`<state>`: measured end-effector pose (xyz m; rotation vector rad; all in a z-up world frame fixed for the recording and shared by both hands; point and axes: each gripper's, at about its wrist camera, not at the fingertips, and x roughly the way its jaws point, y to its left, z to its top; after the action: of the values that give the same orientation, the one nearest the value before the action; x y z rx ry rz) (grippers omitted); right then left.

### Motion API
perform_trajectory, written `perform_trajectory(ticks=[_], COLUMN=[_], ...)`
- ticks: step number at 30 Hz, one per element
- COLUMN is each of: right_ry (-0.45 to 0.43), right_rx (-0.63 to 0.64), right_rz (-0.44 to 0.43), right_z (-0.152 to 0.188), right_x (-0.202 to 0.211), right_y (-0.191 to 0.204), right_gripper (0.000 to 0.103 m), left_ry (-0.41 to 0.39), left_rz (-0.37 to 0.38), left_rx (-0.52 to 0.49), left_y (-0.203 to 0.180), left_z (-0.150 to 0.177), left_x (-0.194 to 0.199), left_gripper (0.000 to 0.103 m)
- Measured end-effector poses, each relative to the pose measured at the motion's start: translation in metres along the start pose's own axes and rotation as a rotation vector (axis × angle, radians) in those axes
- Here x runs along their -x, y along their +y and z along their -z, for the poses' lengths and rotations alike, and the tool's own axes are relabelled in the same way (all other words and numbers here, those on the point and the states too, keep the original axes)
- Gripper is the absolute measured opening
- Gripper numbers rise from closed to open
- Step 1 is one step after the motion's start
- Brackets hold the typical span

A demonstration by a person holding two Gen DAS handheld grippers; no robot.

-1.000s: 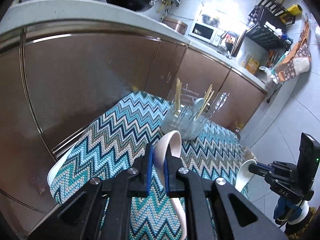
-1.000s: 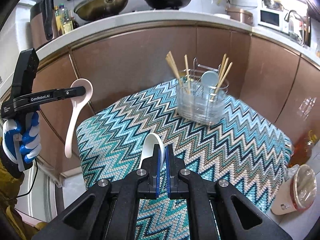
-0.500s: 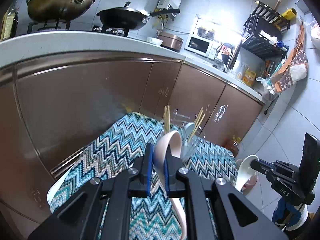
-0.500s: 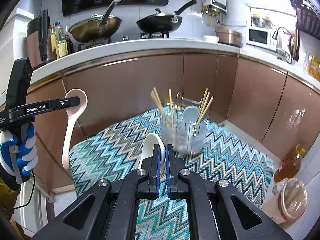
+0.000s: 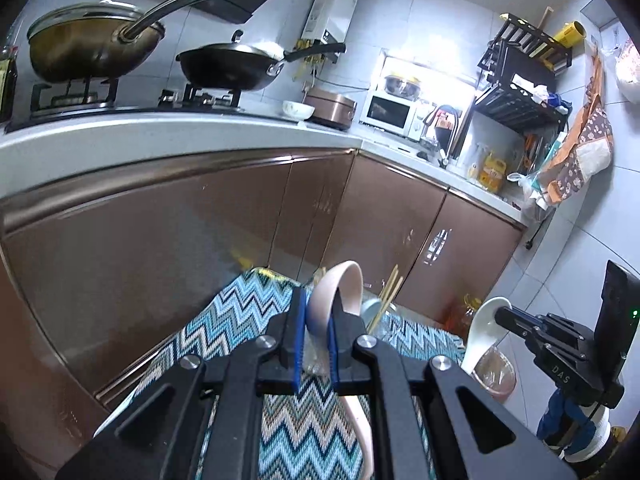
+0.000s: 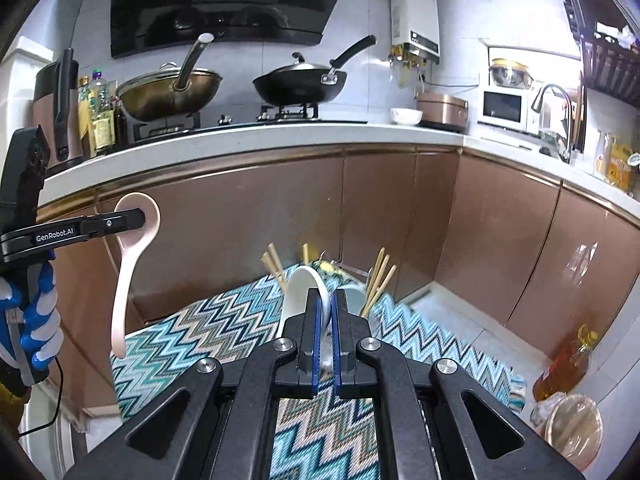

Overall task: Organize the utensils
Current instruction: 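Lift both white spoons and carry them over the holder cup, then open both grippers to drop the spoons into the holder cup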

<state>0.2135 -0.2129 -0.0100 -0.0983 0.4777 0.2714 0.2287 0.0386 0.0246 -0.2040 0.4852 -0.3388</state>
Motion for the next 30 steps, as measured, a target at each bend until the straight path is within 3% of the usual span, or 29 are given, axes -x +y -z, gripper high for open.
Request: perform_trajectory(ticks=[15,20,30], right_ry=[-0.129,-0.159,-0.165], right_rx=[0.007,0.033,0.100], right_rz=[0.097,0.144,0.233], right_z=[-0.042,-0.045,-0.014], right_x=[-0.037,-0.060,-0.116], right_y=[-0.026,-0.030,-0.032], right_gripper=[0.005,0.005,0.005], left_ry=[-0.099,-0.165,-0.271], left_rz=[0.008,-0.066,-0.251], left_rx=[-0.008,-0.016,-0.116], left_y=[-0.033,-0.049,-0.071], left_z=[-0.040,-0.039,-0.003], left_x=[-0.067,-0.102,-0.171], left_gripper=[0.009,0.009,0.009])
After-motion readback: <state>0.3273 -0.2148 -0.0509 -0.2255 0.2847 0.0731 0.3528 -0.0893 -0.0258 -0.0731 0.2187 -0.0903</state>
